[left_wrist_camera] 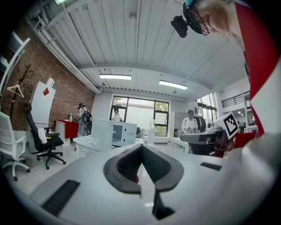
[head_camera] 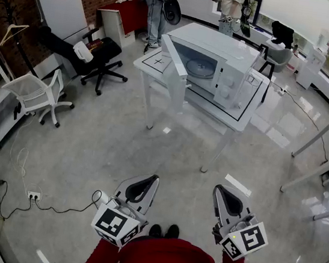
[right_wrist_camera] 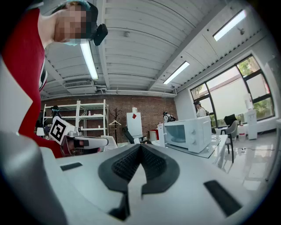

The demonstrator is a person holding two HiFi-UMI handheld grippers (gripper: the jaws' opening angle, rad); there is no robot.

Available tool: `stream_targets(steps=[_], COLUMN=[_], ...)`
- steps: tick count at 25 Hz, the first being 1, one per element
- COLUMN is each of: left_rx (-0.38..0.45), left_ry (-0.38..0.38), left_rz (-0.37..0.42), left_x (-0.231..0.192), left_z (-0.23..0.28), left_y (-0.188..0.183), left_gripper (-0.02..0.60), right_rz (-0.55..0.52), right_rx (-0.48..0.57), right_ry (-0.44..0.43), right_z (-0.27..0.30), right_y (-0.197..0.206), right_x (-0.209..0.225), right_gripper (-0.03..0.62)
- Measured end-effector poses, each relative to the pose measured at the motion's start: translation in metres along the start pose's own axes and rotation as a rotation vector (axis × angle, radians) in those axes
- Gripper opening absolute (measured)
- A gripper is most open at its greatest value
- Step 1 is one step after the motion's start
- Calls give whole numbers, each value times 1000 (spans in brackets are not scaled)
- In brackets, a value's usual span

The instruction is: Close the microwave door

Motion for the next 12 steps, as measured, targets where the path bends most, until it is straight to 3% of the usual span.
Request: stream_targets(steps=[12], left_rx=[-10], left_ry=[-13], left_rz=[-4], left_x=[-2], left_z=[-1], left_y=[4], left_gripper=[11], right_rz=[-1], right_rx=[-8], right_ry=[-11], right_z=[4], right_y=[2], right_x=[0], right_gripper=[12])
Point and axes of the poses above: the fingertips, and each gripper's own axes: z forward along the fingers, x to its right, y out of its underside, the point moved 10 cm from there along -z, backward along the fingers, and after that the axes turned 14 degrees about -x, right-handed, at the moved point
